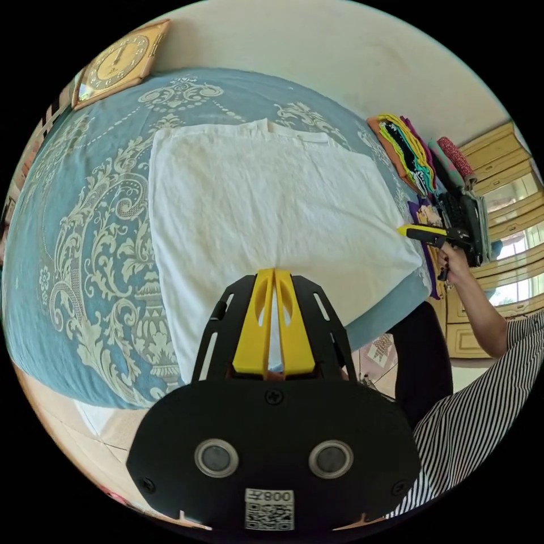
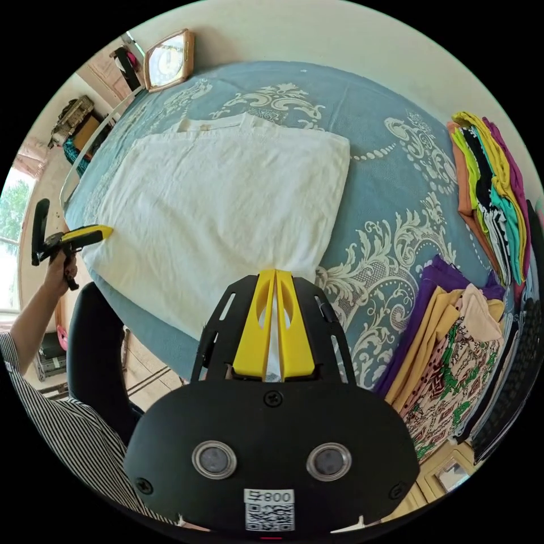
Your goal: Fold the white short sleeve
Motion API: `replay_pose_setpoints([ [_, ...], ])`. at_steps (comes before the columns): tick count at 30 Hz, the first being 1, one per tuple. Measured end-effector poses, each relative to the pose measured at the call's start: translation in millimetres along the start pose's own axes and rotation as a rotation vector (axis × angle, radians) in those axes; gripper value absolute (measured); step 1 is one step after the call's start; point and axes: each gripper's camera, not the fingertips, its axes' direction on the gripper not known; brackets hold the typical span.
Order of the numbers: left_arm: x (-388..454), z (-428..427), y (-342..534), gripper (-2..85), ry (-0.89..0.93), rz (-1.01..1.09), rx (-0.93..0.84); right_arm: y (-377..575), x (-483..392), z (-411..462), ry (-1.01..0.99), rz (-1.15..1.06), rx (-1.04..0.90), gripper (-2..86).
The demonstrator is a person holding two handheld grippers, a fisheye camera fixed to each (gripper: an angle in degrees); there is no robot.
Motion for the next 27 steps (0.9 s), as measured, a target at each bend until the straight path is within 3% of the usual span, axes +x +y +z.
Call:
replay_pose_setpoints([
  [7,39,-28,-21,0.1,-0.061,0.070,-0.007,-50,-3,-12,0.001,-0.008,0.163,0.0],
  [11,44,-44,-31,0.1,0.015,0.044,-0.001,-94,8,37,-0.008,0.027,0.060,0.0],
  [16,63,-79,-44,0.1,-0.047,0.055,0.070,-94,13,30,-0.007,0.042,0.187,0.0],
  [20,72,-80,-60,0.3,-0.011,0.049,0.040,-113,28,85,0.004,0.078,0.082,0.1],
  [25,91,-112,-66,0.8,-0.002,0.037,0.059,-90,51,87,-0.083,0.110,0.154,0.2],
  [27,108,-128,-68,1.5,0.079,0.071,0.084,-65,63,86,-0.137,0.122,0.180,0.3],
])
